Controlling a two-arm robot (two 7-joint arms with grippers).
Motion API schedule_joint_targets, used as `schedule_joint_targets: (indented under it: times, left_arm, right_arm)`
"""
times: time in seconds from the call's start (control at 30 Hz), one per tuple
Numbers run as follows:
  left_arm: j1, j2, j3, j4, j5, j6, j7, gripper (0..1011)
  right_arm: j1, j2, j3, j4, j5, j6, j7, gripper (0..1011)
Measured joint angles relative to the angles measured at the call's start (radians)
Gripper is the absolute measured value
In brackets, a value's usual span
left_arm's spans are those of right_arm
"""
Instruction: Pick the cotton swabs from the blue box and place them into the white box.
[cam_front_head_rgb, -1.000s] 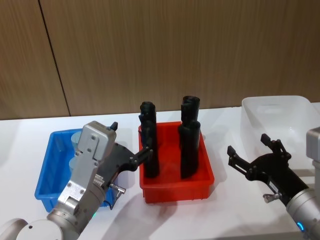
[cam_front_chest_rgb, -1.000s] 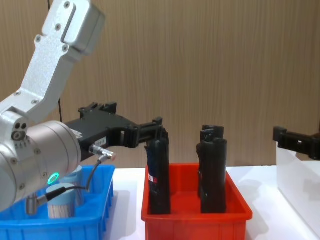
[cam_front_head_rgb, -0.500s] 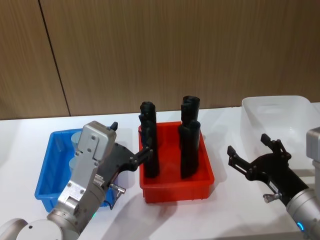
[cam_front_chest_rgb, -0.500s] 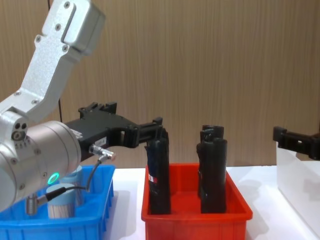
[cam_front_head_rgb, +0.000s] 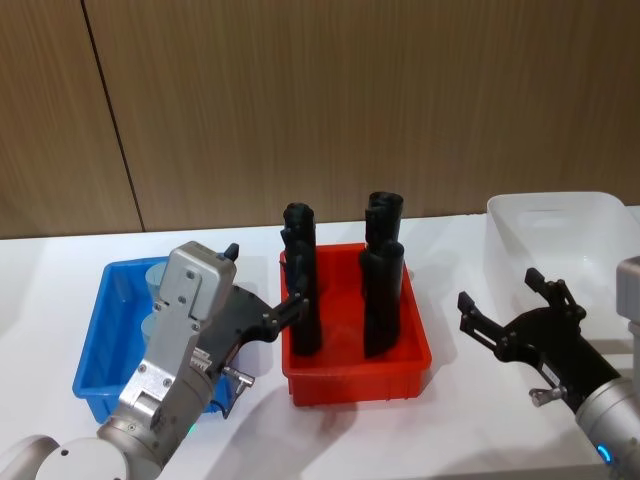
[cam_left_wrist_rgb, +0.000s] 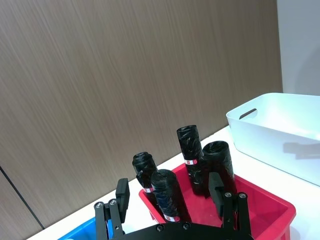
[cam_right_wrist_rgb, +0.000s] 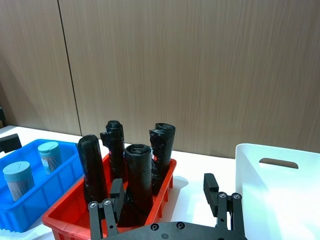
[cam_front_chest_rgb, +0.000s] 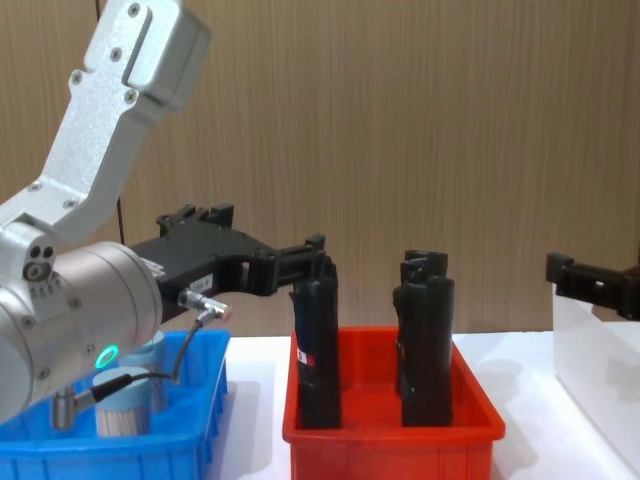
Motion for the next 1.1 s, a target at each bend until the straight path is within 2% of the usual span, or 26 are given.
schedule_joint_targets:
  times: [0.67,0.9,1.1]
  left_arm:
    - [0.004,0.005,-0.008,0.004,-0.001,-0.008,0.004,1003]
    - [0.01,0.016,-0.022,0.015,-0.017,-0.021,0.02,1003]
    - [0.019,0.029,-0.041,0.024,-0.04,-0.017,0.057,1003]
  right_arm:
    - [0.0,0.0,0.0,0.0,0.0,0.0,0.0,1002]
    - [0.0,0.0,0.0,0.0,0.0,0.0,0.0,1002]
    - [0.0,0.0,0.0,0.0,0.0,0.0,0.0,1002]
